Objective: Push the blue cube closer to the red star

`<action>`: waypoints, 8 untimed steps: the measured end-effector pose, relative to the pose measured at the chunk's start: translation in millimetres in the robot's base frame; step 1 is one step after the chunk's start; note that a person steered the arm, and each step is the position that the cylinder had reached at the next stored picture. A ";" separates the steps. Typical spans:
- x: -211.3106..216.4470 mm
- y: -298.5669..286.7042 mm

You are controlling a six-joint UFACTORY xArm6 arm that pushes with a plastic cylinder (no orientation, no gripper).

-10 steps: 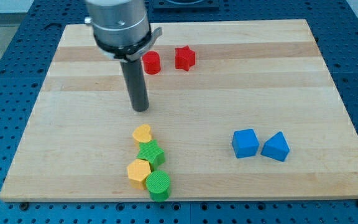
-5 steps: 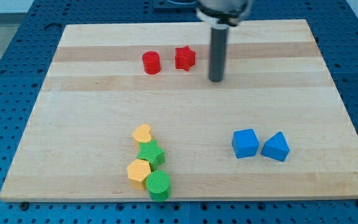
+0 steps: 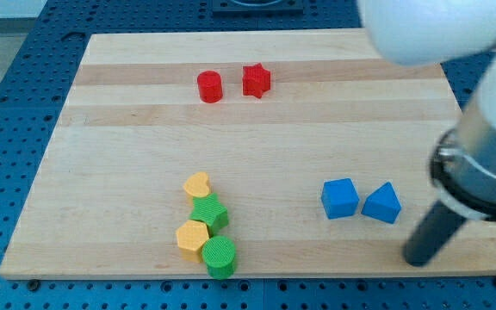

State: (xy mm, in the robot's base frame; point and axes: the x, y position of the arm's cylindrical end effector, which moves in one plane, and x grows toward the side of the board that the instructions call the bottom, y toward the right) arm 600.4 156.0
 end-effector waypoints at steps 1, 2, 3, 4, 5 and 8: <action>-41.5 -58.1; -72.3 -93.2; -90.9 -113.1; -108.8 -109.2; -137.4 -98.1; -238.9 -100.3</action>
